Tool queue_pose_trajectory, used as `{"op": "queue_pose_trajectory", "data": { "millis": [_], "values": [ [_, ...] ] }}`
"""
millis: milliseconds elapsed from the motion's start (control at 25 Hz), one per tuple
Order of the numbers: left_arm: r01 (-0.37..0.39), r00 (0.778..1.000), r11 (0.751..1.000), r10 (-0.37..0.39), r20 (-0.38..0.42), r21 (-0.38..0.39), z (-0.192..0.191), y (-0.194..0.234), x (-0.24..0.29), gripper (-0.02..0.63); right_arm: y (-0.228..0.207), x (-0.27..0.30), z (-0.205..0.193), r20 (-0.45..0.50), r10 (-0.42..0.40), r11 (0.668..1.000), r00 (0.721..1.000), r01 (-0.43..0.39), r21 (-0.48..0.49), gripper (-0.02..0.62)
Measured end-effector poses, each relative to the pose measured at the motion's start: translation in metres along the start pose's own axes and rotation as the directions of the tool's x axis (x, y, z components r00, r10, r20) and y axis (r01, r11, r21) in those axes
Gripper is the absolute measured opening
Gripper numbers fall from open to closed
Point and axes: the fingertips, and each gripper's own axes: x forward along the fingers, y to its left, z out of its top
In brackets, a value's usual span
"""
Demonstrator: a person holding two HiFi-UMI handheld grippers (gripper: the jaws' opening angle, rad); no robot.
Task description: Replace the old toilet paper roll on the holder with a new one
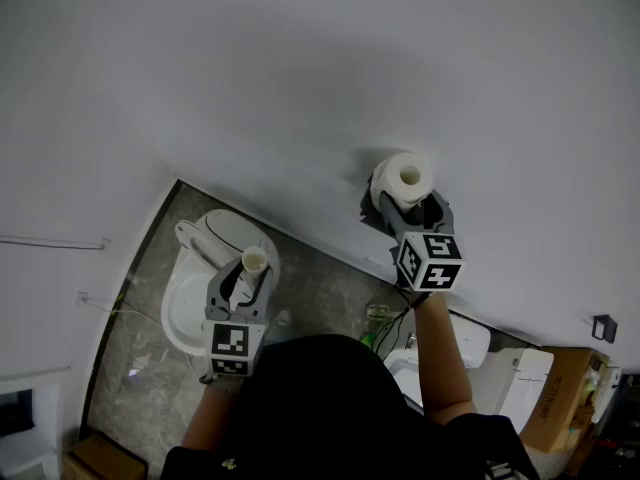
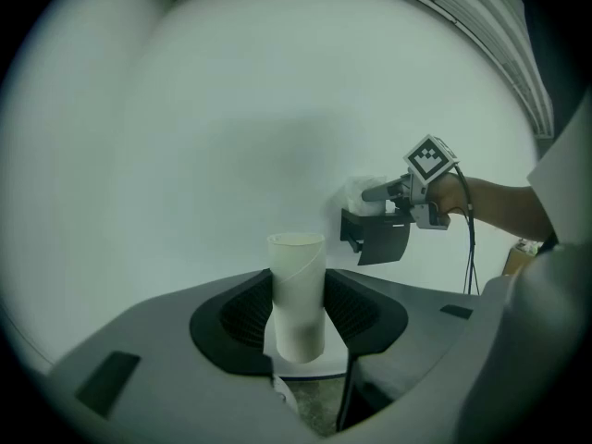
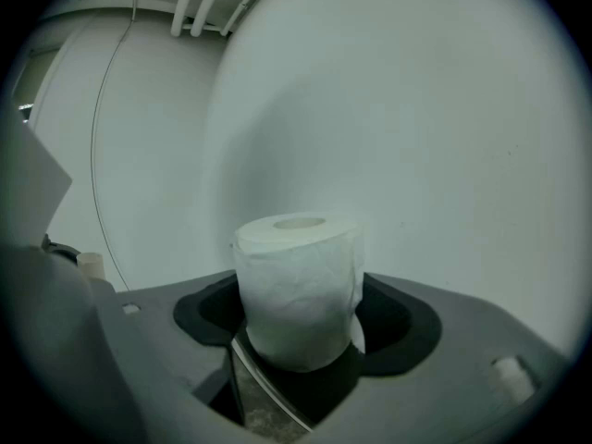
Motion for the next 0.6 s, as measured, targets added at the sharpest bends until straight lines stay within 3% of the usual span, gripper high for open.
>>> {"op": "queue_pose_trajectory", "data": {
  "millis": [600],
  "values": [
    [0.006,1.000,1.000,-0.006,-0.008,0.003,-0.002,-0.001,0.002,0.183,-0.010,-0.007,-0.002,-0.005,-0.045,0.999,0.999,0.045,0.028,0.391]
  ]
}}
